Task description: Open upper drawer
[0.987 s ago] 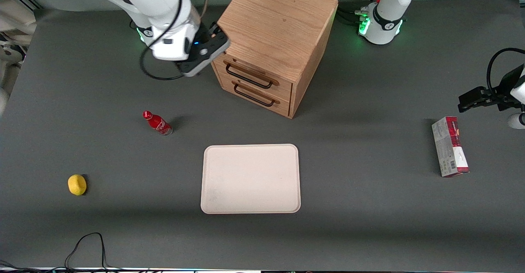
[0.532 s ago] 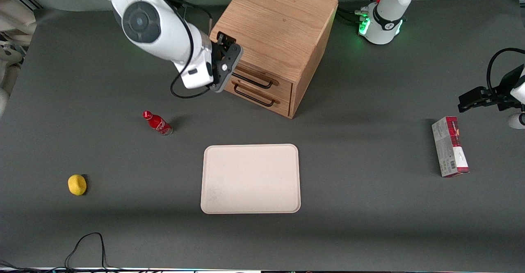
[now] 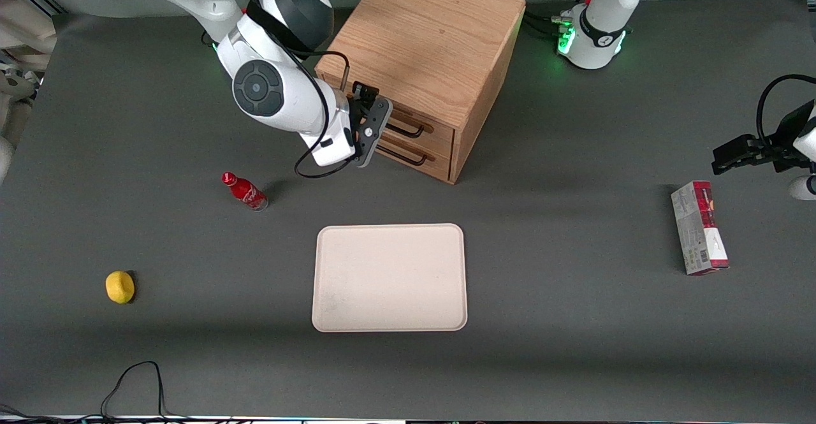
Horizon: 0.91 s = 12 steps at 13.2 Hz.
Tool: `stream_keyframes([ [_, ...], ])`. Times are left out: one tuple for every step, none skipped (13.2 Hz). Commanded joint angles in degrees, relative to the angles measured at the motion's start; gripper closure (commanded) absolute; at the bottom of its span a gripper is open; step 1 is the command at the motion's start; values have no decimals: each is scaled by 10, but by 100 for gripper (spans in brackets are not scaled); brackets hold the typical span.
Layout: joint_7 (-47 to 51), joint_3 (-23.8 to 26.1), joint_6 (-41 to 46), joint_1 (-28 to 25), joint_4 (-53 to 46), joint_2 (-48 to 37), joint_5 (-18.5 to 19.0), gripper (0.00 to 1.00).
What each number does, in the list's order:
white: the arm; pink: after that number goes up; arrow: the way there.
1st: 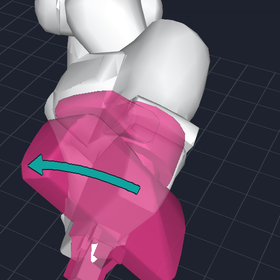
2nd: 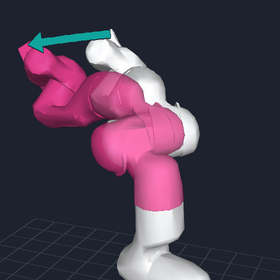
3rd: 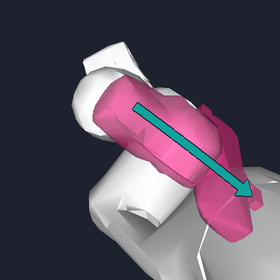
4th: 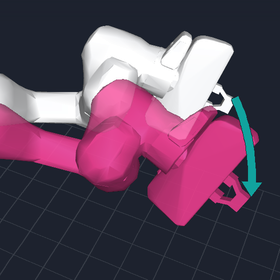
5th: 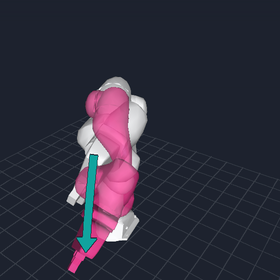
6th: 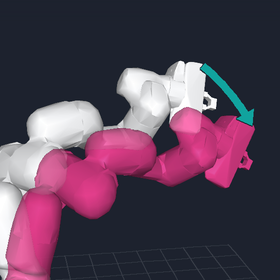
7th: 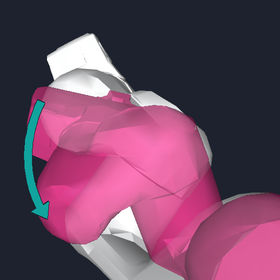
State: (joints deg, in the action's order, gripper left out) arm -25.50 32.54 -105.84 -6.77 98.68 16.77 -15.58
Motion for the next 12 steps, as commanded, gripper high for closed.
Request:
stream_keyframes([
  [-22, 1, -35, -2, 29, -7, 7, 0],
  [-23, 2, -48, -3, 39, -7, 11, 0],
  [-23, 2, -63, -4, 49, -6, 18, 0],
  [-23, 2, -77, -6, 58, -4, 19, 0],
  [-23, 2, -88, -9, 63, -1, 20, 0],
  [-23, 2, -94, -12, 65, 4, 20, 0],
  [-23, 2, -96, -14, 66, 9, 25, 0],
  [-23, 2, -103, -15, 67, 11, 33, 0],
  [-23, 2, -105, -15, 67, 12, 34, 0],
  [-23, 2, -105, -15, 64, 15, 39, 0],
  [-23, 2, -105, -14, 61, 16, 52, 0],
  [-23, 1, -105, -13, 52, 20, 66, 0],
])
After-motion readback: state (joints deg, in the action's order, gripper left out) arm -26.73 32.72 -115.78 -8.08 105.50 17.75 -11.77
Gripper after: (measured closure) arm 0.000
